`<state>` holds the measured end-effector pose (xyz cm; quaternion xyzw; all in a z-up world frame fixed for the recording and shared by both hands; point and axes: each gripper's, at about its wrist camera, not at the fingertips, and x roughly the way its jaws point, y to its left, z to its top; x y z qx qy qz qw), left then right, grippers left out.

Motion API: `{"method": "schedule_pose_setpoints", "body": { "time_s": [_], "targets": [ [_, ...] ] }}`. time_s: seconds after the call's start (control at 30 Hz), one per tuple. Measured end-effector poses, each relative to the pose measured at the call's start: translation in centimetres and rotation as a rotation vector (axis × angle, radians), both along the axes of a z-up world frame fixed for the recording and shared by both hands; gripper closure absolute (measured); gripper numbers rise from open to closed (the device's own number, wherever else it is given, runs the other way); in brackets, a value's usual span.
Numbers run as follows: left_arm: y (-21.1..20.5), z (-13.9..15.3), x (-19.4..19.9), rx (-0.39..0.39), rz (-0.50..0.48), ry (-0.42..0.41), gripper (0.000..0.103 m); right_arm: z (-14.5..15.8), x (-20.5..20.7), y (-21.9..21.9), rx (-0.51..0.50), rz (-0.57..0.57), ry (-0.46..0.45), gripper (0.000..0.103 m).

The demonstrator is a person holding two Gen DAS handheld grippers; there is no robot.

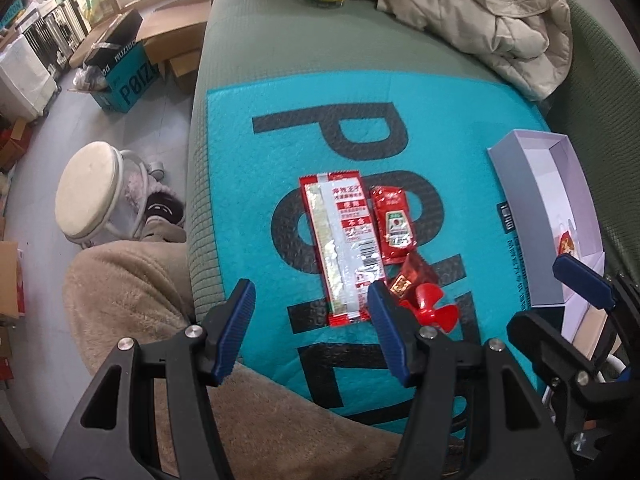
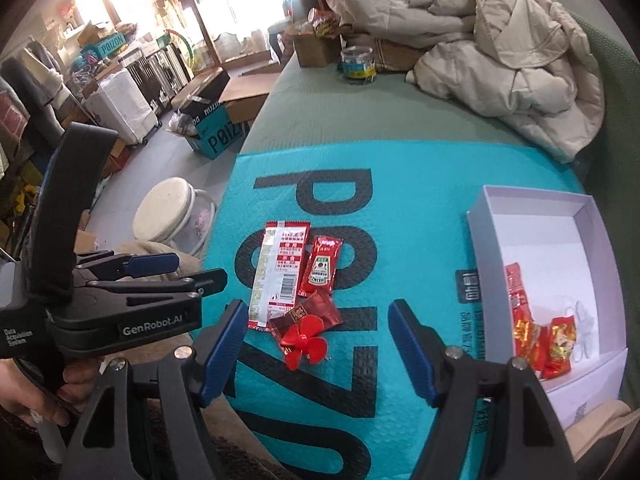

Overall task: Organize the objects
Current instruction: 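Grasp the red pinwheel toy with the right tool while the left reaches the brown chocolate packet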

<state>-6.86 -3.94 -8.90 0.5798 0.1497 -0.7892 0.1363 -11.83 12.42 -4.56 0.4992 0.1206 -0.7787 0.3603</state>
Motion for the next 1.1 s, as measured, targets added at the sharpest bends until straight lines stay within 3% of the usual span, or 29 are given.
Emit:
{"method": "schedule_pose_setpoints", "body": {
  "time_s": [0.43,0.63,0.7,0.77,0.83,0.87,0.9,1.1],
  "targets": [
    [-0.2,-3.5,-0.9,0.069,-0.051,-0.103,0.046,-5.7,-1.0,-0.4,0.040,0.000,-0.161,0.030],
    [-1.1,-4.7,-1.1,0.071,-0.040,-0.133,0.046,-7.0,-0.4,-1.7,0.050,0.049,-0.181,0.030],
    [-1.1,-5.1,-1.1,0.078,-0.047,-0.141,0.046,-7.6,-0.5,-2.1,0.042,0.048,-0.200,0.037],
    [-1.1,-5.7,-1.1,0.082,-0.048,-0.156,0.046,-8.5,-0.7,-2.3,0.065,0.048,-0.229,0.052],
    [-1.1,-6.0,-1.1,0.082,-0.049,-0.166,0.046,-9.4,-1.0,-2.2,0.087,0.031,-0.252,0.059],
    [-1.1,-6.1,-1.1,0.083,-0.050,-0.169,0.046,-9.7,-1.1,-2.0,0.085,0.026,-0.262,0.072],
    [-1.0,-6.1,-1.2,0.087,-0.054,-0.172,0.046,-9.8,-1.1,-1.7,0.066,0.021,-0.282,0.076],
    [-0.1,-5.7,-1.4,0.078,-0.091,-0.154,0.046,-8.8,-1.1,-0.1,0.102,-0.044,-0.193,0.078]
  ]
}}
